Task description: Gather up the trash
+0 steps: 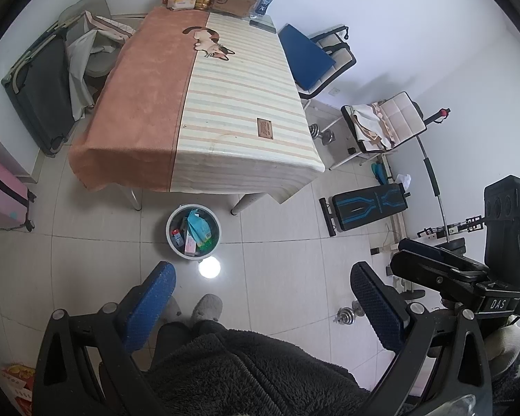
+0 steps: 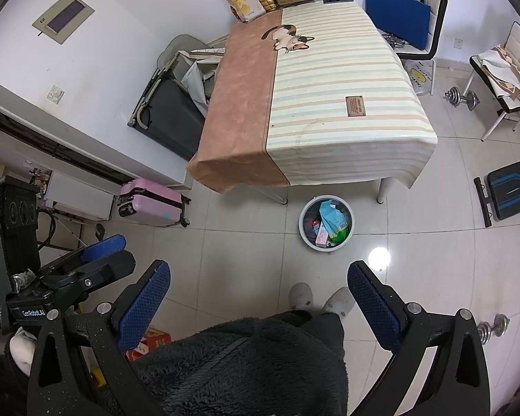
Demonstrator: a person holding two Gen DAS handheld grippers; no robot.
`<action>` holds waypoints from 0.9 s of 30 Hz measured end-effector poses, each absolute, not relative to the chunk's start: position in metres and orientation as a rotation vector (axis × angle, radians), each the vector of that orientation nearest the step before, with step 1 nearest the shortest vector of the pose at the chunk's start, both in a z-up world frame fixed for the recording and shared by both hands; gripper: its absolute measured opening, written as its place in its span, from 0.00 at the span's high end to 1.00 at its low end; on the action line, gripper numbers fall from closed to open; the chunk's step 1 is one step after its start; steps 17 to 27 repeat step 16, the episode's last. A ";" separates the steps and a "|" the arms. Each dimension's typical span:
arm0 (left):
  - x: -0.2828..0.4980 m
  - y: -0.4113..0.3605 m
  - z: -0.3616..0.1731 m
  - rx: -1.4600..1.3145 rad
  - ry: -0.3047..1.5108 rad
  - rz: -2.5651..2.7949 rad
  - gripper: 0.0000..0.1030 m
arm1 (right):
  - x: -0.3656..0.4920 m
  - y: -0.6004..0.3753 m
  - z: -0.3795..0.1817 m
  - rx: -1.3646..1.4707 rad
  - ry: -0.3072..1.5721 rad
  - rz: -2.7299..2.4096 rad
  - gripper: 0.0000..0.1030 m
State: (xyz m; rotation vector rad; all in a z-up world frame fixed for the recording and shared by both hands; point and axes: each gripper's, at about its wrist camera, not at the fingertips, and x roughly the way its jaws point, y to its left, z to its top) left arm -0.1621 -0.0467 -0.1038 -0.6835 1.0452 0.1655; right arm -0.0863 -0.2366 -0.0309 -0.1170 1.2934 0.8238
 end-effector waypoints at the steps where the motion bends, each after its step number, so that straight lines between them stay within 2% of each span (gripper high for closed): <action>1: -0.160 -0.046 -0.103 -0.685 1.046 0.166 0.00 | -0.085 -0.235 -0.031 -0.118 1.293 0.822 0.00; 27: -0.156 -0.046 -0.101 -0.682 1.036 0.172 0.00 | -0.083 -0.232 -0.030 -0.117 1.295 0.821 0.00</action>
